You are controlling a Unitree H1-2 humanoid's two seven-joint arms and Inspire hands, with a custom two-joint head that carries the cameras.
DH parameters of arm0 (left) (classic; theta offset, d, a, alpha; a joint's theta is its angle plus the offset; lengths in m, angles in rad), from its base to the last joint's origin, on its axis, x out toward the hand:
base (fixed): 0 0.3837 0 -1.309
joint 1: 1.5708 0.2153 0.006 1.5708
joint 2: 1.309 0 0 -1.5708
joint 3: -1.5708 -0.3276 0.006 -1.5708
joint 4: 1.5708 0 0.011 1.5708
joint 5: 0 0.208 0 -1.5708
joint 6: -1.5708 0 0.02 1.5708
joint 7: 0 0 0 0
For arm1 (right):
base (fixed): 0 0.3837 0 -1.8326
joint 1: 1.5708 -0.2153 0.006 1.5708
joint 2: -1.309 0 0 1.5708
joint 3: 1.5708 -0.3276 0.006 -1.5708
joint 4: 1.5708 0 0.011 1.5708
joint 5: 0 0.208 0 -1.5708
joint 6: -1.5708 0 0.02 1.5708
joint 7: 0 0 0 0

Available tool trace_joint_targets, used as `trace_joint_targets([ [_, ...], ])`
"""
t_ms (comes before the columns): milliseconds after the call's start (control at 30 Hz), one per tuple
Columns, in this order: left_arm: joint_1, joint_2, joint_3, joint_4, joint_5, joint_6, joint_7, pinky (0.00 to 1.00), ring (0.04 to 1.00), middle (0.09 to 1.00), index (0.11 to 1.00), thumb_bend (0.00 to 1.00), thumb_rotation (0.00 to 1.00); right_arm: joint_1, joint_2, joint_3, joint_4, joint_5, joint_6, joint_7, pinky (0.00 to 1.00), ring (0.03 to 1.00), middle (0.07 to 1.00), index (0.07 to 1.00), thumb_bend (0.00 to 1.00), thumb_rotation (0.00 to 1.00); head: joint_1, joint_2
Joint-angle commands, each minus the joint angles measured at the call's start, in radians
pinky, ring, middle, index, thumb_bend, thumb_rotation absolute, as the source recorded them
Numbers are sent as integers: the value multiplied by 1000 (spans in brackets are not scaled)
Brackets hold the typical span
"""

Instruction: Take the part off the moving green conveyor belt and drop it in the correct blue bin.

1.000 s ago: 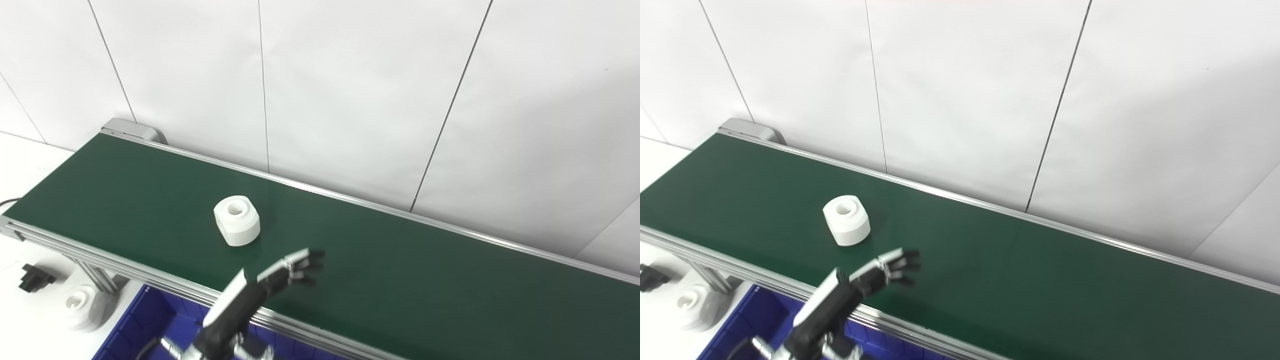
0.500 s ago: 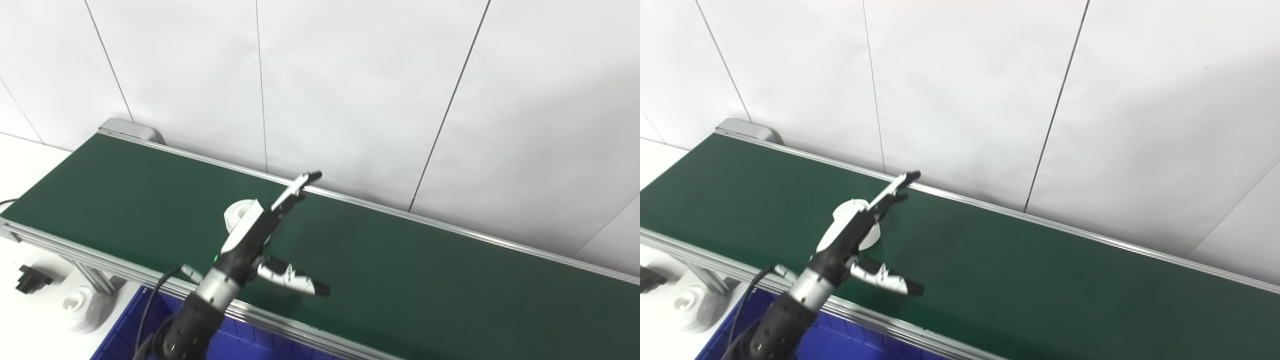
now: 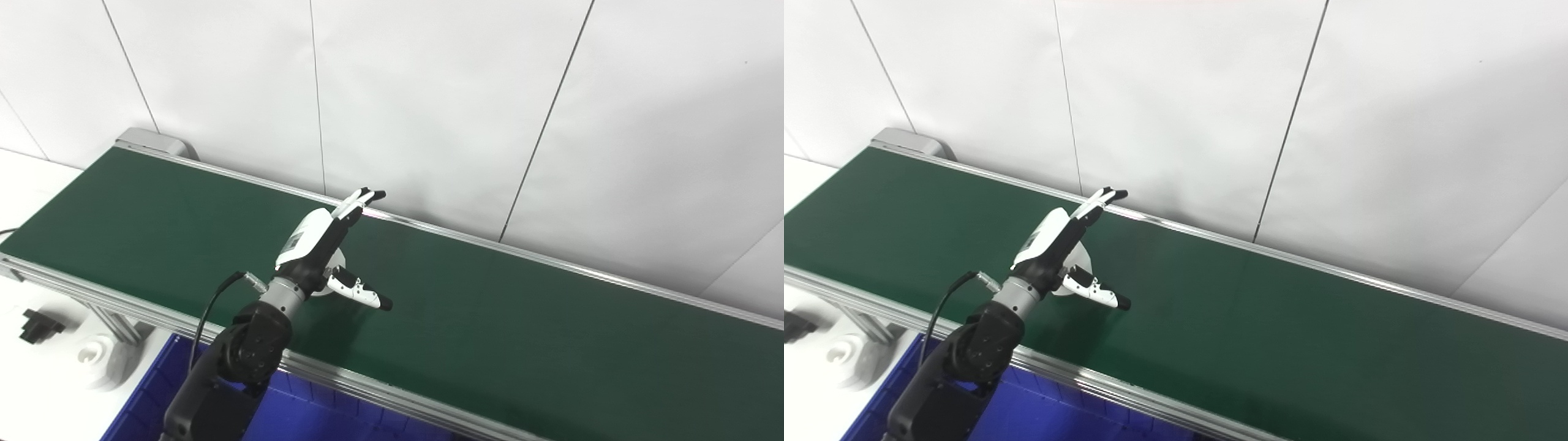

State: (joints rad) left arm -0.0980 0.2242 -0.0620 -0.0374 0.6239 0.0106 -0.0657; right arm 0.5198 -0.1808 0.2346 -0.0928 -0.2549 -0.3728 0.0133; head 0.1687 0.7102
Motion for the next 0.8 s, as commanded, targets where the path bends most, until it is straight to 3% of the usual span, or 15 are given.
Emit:
trace_joint_targets([
  [0, -45, 29, -7, -2, 47, 6, 39, 997, 1000, 1000, 928, 923, 198, 7, 2, -7, -35, 3, -7, 5, 945, 973, 992, 1000, 867, 184, 1, 0],
  [267, -66, 77, -39, 84, 120, 48, 56, 1000, 1000, 1000, 904, 929, 160, 12, 3, -13, -41, 15, 2, 16, 878, 955, 995, 1000, 860, 184, 5, 2],
  [400, -61, 94, -63, 92, 187, 103, 49, 1000, 1000, 1000, 878, 926, 165, 16, 4, -16, -47, 15, 5, 20, 960, 988, 1000, 1000, 855, 178, 7, 6],
  [500, -59, 104, -80, 99, 219, 141, 43, 1000, 1000, 1000, 859, 911, 155, 18, 4, -19, -52, 7, 7, 20, 943, 978, 998, 1000, 853, 190, 7, 7],
  [567, -57, 105, -85, 108, 218, 159, 37, 1000, 1000, 1000, 847, 888, 113, 20, 5, -20, -55, 13, 12, 22, 932, 975, 998, 1000, 851, 187, 9, 7],
  [667, -53, 101, -76, 142, 146, 117, 45, 986, 991, 993, 833, 842, 30, 21, 5, -22, -61, 17, 21, 26, 922, 973, 997, 1000, 850, 197, 11, 9],
  [700, -50, 95, -71, 158, 115, 91, 58, 897, 944, 971, 821, 824, 15, 20, 4, -22, -62, 18, 20, 26, 908, 966, 995, 1000, 849, 201, 10, 11],
  [767, -44, 75, -57, 201, 61, 24, 118, 582, 699, 828, 747, 724, 1, 20, 5, -24, -62, 17, 19, 25, 898, 959, 994, 1000, 847, 198, 10, 11],
])
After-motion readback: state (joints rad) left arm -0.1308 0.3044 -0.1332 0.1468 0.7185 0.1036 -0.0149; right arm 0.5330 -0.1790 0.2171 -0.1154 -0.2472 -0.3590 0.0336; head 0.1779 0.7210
